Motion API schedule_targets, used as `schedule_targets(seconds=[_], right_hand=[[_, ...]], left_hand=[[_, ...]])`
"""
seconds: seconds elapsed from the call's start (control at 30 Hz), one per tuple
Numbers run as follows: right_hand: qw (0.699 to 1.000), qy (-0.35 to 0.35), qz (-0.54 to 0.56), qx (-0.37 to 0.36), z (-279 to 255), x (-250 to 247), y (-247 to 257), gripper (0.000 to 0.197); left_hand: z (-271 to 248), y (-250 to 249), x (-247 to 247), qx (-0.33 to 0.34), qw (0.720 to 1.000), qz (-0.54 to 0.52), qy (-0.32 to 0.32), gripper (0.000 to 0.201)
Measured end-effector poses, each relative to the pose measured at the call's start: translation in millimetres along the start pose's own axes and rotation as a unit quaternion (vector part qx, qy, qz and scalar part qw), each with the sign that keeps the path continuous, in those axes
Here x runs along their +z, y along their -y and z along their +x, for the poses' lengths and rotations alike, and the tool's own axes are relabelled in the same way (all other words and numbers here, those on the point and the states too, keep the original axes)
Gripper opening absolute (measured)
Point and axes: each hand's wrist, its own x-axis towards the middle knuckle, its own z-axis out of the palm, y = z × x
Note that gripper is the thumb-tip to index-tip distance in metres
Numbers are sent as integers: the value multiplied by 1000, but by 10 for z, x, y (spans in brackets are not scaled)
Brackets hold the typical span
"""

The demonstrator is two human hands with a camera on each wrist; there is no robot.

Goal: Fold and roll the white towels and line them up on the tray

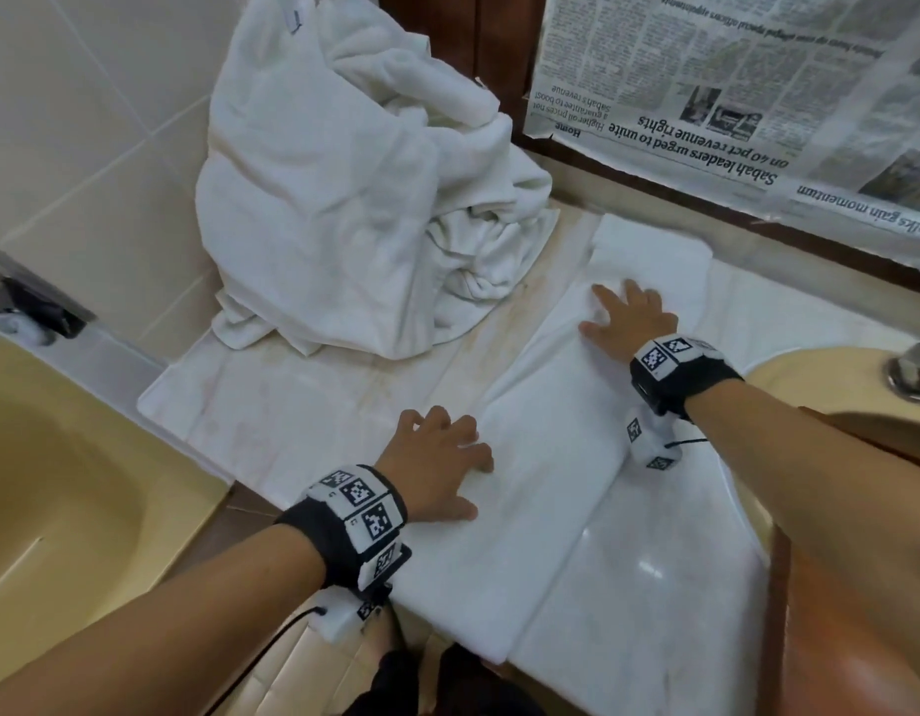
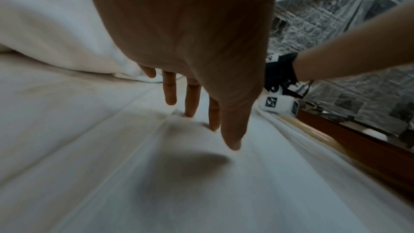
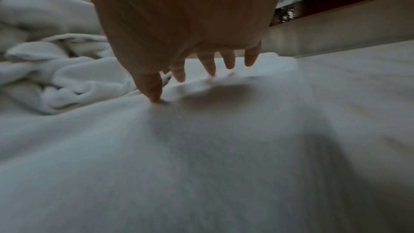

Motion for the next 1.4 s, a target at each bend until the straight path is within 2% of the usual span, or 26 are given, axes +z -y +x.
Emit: schedule_targets(seconds=[0.1,0.23,0.3,0.4,0.53,0.7,0.77,0.87,1.0,1.07,1.1,1.23,1.33,1.4], right_hand=[[999,16,3,-46,-52,80,69,64],[996,15,-20,-80,-242,278,41,71],[995,18,9,-98,-330,320,16,79],[993,-1,92,-77,-331,306,-115,86],[999,26,30,-26,-240,355,-372,74],[996,72,36,-37,-178,384,-481,73],[996,76,23,-35,-159,392,-473,73],[997,74,2,-39,-157,408,-484,73],[996,71,-23,-40,-149,371,-530,71],[996,74,-22,-37,-89,331,-566,70],[996,76,-19,-36,-34,297,-589,69],[996,76,-32,-19,223,98,-649,67],[999,38,-6,17,138,17,-507,64],[1000,7,4,3,-164,102,-286,64]], left_hand=[[193,-7,-160,-1,999,-33,-34,48],[559,-82,-242,20,995,-58,-76,55],[765,-180,-262,40,994,-60,-80,59],[1065,-348,-270,62,995,-55,-53,64],[1316,-306,-178,26,999,-23,-8,68],[1409,-231,-180,-45,998,-35,-3,72],[1483,-278,-253,-32,999,-18,-17,73],[1692,-252,-361,23,1000,16,-13,68],[1930,-87,-502,-41,999,-4,4,68],[1861,-97,-547,-46,999,1,8,70],[1774,-127,-556,-27,1000,-2,5,72],[1267,-220,-383,109,994,-11,30,79],[1015,-153,-174,112,993,26,28,73],[961,-65,-72,103,994,37,-1,64]])
